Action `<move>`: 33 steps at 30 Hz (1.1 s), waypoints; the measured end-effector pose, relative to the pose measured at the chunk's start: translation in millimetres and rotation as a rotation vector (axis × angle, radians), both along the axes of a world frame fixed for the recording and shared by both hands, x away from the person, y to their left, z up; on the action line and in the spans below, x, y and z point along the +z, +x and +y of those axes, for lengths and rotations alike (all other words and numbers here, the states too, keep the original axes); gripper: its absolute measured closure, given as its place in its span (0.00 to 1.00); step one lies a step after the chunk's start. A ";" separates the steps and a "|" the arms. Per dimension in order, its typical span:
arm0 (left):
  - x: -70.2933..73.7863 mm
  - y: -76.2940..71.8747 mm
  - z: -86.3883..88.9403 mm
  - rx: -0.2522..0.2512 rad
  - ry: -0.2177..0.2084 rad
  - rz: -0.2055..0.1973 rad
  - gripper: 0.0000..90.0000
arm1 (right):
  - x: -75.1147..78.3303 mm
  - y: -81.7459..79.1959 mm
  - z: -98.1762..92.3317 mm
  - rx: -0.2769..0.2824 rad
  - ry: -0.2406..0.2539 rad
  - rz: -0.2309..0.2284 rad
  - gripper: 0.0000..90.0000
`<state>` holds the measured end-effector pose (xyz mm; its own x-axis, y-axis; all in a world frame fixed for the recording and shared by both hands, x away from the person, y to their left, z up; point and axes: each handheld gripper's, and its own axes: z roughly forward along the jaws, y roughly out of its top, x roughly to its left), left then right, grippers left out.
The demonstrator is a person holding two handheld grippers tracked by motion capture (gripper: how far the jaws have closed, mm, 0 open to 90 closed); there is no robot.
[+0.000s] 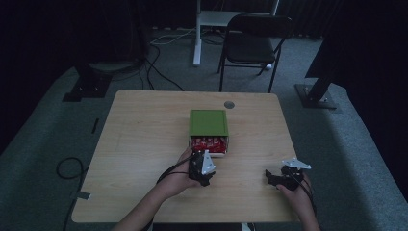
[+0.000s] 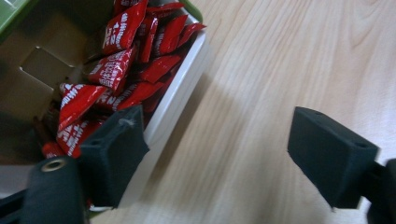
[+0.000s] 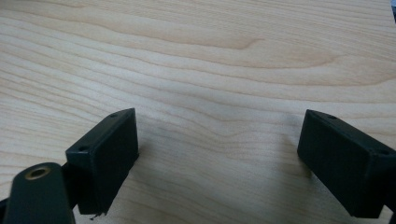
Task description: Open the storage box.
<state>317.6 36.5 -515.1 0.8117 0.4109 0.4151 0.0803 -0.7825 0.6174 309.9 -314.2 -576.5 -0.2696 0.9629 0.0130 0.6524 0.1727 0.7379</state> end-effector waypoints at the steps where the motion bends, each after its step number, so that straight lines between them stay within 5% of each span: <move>1: 0.6 0.9 -0.2 -0.003 -0.001 -0.009 0.24 | 0.0 -0.1 0.1 0.000 0.001 0.000 0.13; 12: -5.8 5.5 -6.7 -0.041 0.107 -0.045 0.29 | 0.0 -0.6 0.6 0.002 0.001 0.000 0.13; 17: -9.9 9.0 -9.0 -0.046 0.208 -0.098 0.34 | 0.0 -0.7 0.7 0.001 0.002 0.000 0.13; 24: -17.2 8.3 -10.5 -0.048 0.257 -0.173 0.39 | 0.0 -0.7 0.7 0.001 0.001 0.000 0.13; 26: -18.8 7.3 -11.6 -0.054 0.313 -0.223 0.42 | 0.0 -0.7 0.7 0.001 0.001 -0.001 0.13; 33: -25.3 6.4 -16.0 -0.040 0.377 -0.308 0.52 | 0.0 -0.7 0.7 0.001 0.001 0.000 0.13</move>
<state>324.0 20.5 -540.4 0.6394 0.1573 0.7526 -0.0961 -0.9548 0.2812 309.2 -313.5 -576.5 -0.2710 0.9625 0.0139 0.6520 0.1729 0.7383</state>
